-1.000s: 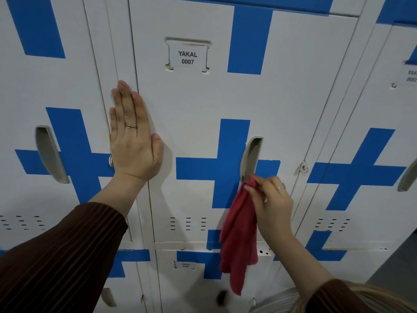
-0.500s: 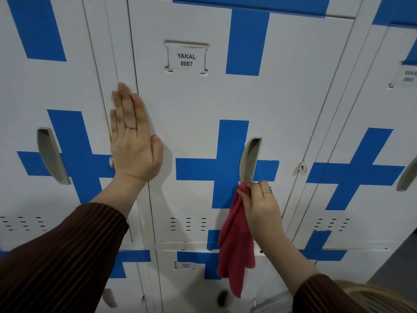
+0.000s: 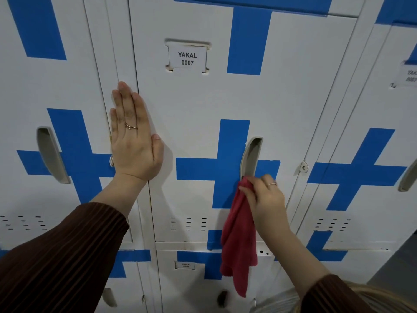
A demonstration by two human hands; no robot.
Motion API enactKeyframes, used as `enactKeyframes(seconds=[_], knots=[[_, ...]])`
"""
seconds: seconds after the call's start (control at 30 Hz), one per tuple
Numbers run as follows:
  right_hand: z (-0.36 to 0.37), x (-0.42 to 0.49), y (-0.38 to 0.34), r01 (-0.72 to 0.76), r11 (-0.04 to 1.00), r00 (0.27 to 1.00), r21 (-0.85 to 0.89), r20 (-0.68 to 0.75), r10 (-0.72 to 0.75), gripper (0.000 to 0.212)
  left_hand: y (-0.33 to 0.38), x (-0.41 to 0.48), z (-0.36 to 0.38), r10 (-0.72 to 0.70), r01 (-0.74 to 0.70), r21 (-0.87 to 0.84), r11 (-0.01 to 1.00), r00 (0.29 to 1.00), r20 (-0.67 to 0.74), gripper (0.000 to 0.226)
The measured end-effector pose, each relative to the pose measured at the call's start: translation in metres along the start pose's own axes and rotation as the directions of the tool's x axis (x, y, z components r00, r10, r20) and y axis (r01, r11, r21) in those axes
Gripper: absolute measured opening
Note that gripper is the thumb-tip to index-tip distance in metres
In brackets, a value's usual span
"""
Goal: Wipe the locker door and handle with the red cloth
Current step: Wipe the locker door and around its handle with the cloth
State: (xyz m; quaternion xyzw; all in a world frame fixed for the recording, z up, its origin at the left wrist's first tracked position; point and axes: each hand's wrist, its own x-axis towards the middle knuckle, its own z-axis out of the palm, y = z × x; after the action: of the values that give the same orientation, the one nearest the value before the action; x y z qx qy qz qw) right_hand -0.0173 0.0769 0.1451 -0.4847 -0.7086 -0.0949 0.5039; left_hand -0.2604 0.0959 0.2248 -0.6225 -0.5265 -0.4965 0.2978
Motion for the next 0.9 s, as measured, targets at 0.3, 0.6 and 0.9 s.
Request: enactKeyframes(seconds=[0.3,0.6,0.9], knots=[[0.006,-0.008,0.005,0.093,0.991,0.995,-0.092,0.045,-0.089,0.006,0.000,0.000,-0.001,0.010,-0.010,-0.009,1.000,1.000,-0.002,0.076],[-0.008,-0.034,0.024,-0.105,0.994,0.994,0.027,0.032,0.104,0.029,0.001,0.001,0.000,0.008,-0.008,-0.002,1.000,1.000,-0.015,0.077],[-0.007,0.004,-0.014,0.042,0.952,0.952,-0.303,0.303,0.054,0.016,0.001,0.000,-0.001,0.007,-0.007,-0.008,1.000,1.000,-0.005,0.077]])
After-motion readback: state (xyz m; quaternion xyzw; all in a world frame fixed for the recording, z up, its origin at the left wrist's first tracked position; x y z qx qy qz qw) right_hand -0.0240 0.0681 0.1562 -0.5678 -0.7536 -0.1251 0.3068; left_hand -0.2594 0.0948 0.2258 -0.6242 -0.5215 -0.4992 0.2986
